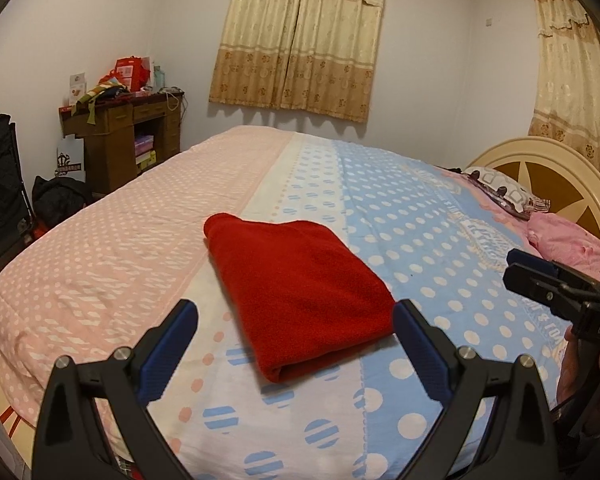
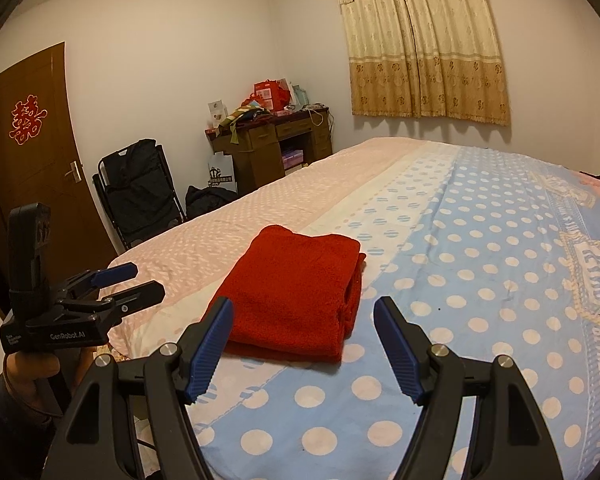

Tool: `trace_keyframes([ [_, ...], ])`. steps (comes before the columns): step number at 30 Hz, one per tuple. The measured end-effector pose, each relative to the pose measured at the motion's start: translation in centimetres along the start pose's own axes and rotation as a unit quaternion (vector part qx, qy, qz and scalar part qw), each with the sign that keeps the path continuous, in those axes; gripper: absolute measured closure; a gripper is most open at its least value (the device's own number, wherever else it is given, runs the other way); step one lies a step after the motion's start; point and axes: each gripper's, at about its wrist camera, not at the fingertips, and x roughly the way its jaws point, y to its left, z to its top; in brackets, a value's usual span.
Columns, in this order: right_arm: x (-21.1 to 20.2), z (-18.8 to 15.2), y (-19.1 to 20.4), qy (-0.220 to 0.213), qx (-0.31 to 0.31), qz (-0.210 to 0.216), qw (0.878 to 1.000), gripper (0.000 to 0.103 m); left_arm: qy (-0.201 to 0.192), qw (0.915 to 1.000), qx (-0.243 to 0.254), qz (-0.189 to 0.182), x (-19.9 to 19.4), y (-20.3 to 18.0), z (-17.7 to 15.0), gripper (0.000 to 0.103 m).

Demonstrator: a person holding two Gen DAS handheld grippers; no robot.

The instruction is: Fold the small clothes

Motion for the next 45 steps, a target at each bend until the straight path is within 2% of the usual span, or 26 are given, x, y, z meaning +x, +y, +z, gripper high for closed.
trace_keyframes([
  [25, -0.3, -0.1, 0.6, -0.001, 0.003, 0.002, 1.000, 0.029, 0.000, 1.0000, 0.003, -0.002, 0.0, -0.6, -0.1, 0.003],
  [39, -0.5, -0.3, 1.4, -0.007, 0.000, 0.008, 1.000, 0.029, -0.008, 0.9994, 0.032, 0.010, -0.2, -1.4, 0.2, 0.003],
  [45, -0.4, -0.4, 1.7, -0.006, -0.002, 0.008, 1.000, 0.029, 0.001, 0.9999, 0.011, -0.002, 0.1, -0.8, 0.3, 0.000],
])
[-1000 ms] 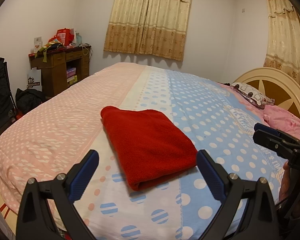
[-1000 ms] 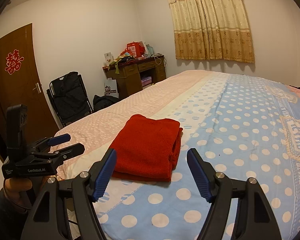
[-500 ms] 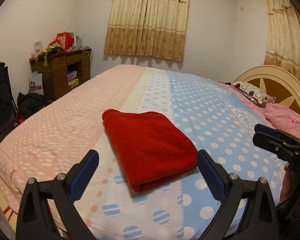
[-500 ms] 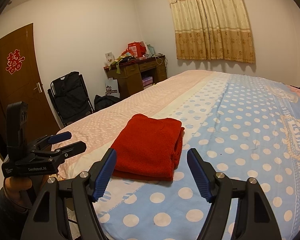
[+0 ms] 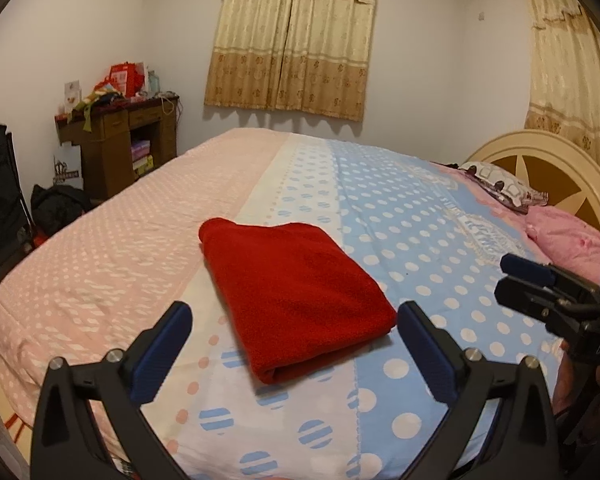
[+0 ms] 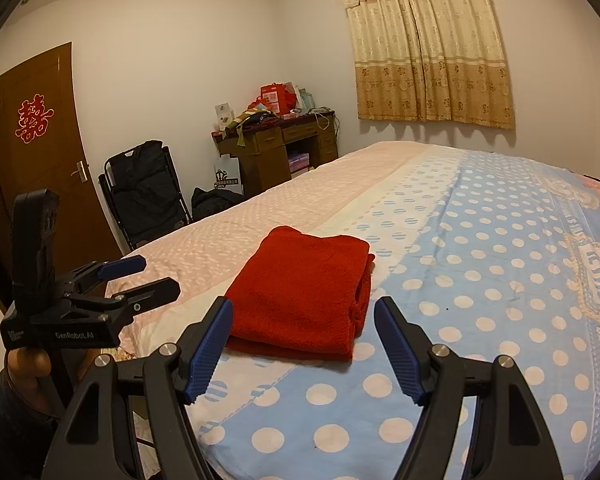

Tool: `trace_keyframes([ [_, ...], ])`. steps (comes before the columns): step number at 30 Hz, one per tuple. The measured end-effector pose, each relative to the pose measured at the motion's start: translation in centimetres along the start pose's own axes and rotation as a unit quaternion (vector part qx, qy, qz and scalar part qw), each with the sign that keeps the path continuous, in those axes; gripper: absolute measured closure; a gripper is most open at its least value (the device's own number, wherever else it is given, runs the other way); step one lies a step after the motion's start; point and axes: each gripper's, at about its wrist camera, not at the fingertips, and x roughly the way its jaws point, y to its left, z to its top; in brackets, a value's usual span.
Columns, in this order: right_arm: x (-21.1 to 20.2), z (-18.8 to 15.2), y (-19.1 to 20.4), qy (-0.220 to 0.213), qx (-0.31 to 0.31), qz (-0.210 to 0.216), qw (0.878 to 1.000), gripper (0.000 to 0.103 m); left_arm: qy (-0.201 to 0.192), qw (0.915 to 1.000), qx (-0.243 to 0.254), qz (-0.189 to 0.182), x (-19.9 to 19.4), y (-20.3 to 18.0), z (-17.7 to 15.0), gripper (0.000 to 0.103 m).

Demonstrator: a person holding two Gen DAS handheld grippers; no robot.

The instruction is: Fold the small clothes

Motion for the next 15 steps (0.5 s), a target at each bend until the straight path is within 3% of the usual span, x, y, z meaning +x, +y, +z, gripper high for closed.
trace_keyframes([
  [15, 0.53, -0.62, 0.34, 0.015, -0.008, 0.007, 1.000, 0.029, -0.004, 0.9999, 0.013, 0.003, 0.42, -0.03, -0.28, 0.000],
])
